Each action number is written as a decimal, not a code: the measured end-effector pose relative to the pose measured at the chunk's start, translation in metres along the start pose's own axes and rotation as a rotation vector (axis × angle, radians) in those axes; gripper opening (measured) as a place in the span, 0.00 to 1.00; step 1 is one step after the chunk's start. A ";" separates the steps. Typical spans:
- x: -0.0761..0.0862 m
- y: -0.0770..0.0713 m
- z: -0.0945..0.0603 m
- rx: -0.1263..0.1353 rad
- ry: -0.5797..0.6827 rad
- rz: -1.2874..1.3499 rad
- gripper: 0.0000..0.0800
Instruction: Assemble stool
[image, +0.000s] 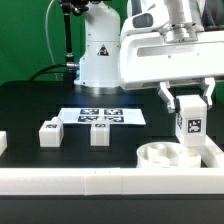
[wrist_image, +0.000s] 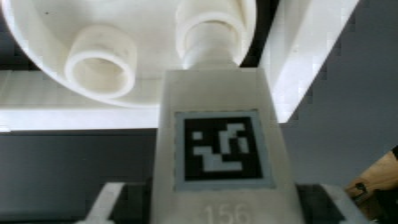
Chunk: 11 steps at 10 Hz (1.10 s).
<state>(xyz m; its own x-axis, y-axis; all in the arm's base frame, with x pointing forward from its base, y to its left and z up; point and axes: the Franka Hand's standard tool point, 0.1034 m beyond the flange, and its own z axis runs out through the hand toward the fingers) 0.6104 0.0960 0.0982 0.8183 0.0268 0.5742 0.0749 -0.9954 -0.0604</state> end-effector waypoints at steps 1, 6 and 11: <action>-0.003 -0.001 0.002 0.001 -0.006 -0.001 0.42; -0.007 -0.003 0.005 0.003 -0.008 -0.006 0.42; -0.005 -0.004 0.007 0.005 -0.025 -0.007 0.65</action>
Offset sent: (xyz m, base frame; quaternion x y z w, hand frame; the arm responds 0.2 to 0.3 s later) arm -0.0010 0.0042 -0.0084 -0.0027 0.0111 -0.0036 0.9999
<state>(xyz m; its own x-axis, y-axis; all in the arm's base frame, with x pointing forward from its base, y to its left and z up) 0.6098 0.1006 0.0895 0.8318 0.0366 0.5539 0.0842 -0.9946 -0.0607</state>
